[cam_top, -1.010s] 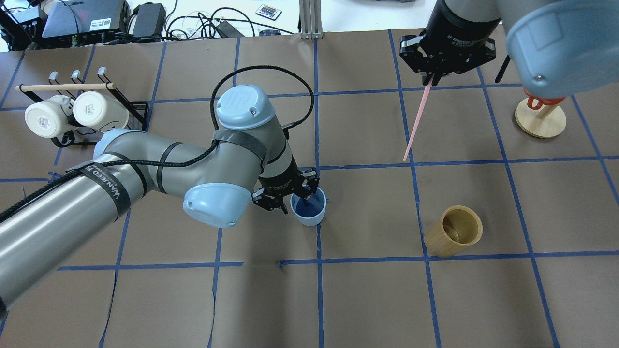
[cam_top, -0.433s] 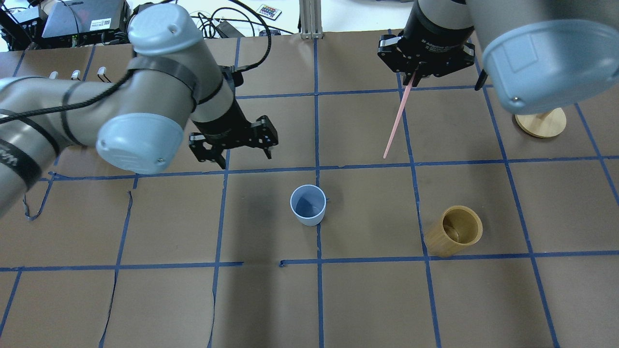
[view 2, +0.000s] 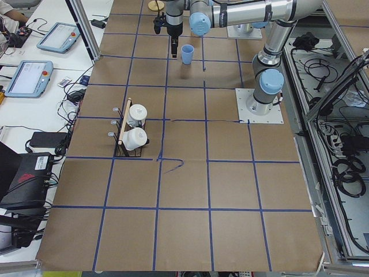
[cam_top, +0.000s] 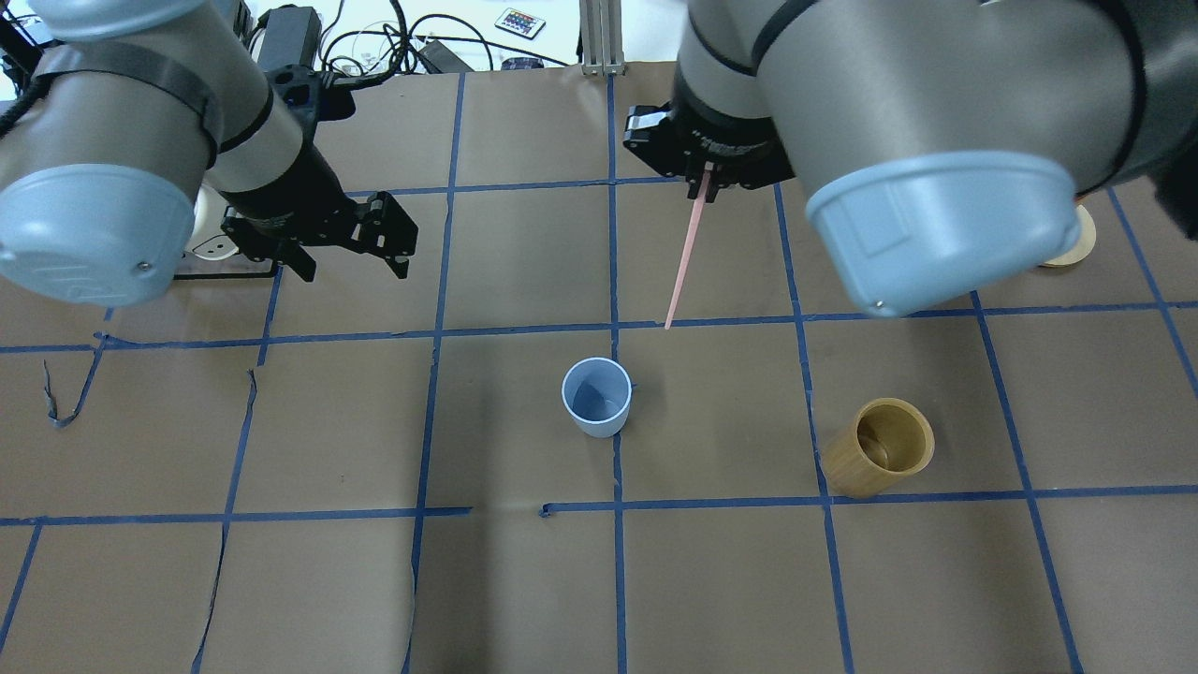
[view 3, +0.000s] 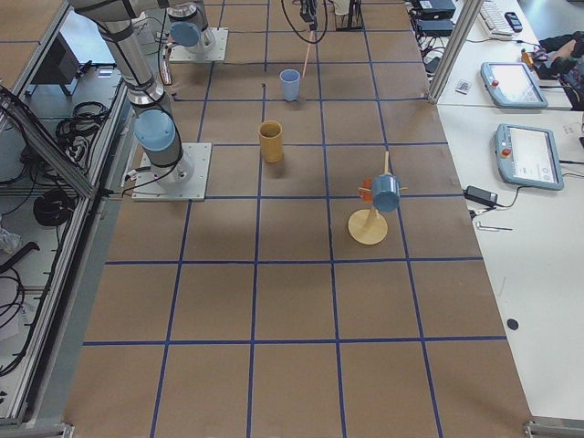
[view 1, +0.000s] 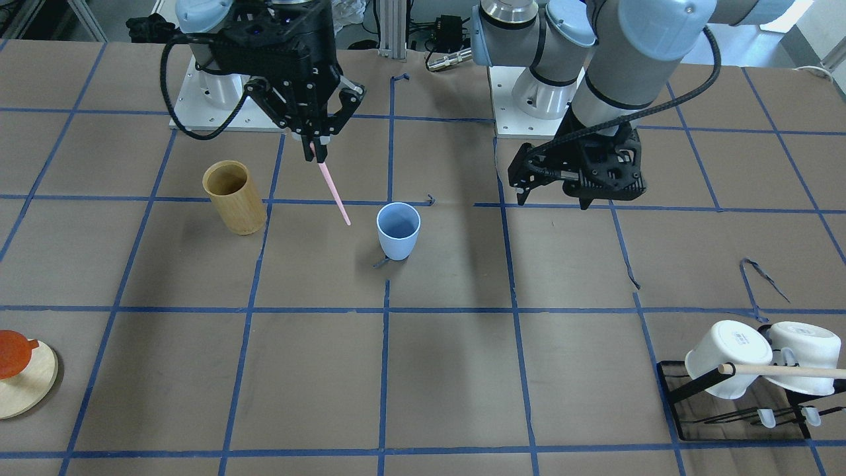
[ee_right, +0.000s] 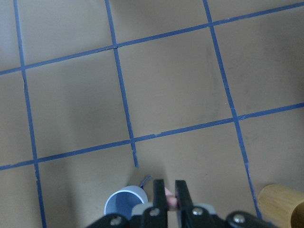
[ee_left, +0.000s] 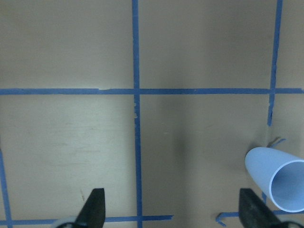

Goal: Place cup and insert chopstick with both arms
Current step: 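Lower the pink chopstick into the blue cup with the right gripper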

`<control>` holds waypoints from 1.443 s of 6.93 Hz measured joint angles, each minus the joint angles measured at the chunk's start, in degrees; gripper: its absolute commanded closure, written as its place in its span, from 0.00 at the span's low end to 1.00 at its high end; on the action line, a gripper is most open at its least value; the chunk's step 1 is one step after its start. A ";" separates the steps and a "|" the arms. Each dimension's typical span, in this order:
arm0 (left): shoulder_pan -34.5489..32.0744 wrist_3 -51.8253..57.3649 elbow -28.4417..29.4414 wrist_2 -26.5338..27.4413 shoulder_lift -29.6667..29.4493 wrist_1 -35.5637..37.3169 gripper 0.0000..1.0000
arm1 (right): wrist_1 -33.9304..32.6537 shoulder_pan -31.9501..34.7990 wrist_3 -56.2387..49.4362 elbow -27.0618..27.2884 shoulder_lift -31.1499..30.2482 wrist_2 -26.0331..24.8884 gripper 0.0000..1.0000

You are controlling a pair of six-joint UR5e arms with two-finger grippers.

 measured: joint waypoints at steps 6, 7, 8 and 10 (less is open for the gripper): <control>0.12 1.25 5.30 0.41 0.99 -1.21 0.00 | -8.10 7.79 12.08 6.22 2.18 -1.08 0.91; 0.11 1.36 5.32 0.23 1.04 -1.17 0.00 | -8.14 7.88 12.30 6.60 2.37 -1.71 0.88; 0.08 1.38 5.40 -0.02 1.01 -1.15 0.00 | -8.15 7.91 12.38 7.08 2.42 -2.31 0.52; 0.00 1.20 5.40 0.01 1.01 -1.29 0.00 | -8.17 7.92 12.41 7.63 2.46 -2.92 0.00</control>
